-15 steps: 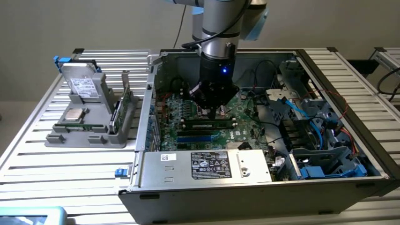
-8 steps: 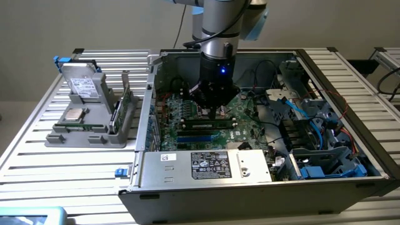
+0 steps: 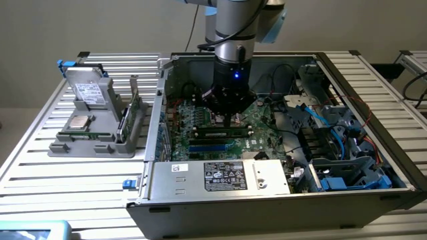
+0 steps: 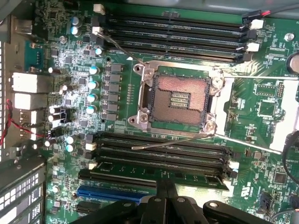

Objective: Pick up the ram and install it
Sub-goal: 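Press down the ram until it locks into place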

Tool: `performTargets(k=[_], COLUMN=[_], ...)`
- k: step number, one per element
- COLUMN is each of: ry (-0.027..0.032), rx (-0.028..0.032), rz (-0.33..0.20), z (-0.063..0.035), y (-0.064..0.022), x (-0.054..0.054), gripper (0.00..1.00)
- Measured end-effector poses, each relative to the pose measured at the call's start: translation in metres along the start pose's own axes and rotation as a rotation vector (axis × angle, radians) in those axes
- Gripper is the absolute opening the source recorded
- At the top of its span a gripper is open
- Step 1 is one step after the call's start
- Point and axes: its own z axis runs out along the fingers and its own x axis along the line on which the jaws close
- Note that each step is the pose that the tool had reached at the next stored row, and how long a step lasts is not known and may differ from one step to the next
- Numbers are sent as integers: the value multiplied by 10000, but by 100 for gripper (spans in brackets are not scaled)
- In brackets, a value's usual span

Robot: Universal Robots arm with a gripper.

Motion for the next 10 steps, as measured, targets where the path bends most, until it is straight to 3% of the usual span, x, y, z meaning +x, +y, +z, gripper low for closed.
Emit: performTargets(k=[6,10], ry=[-88,-88], rx=[-3,-3], rz=[479,478], z=[0,0], y=[0,0], x=[2,2], gripper=[11,11])
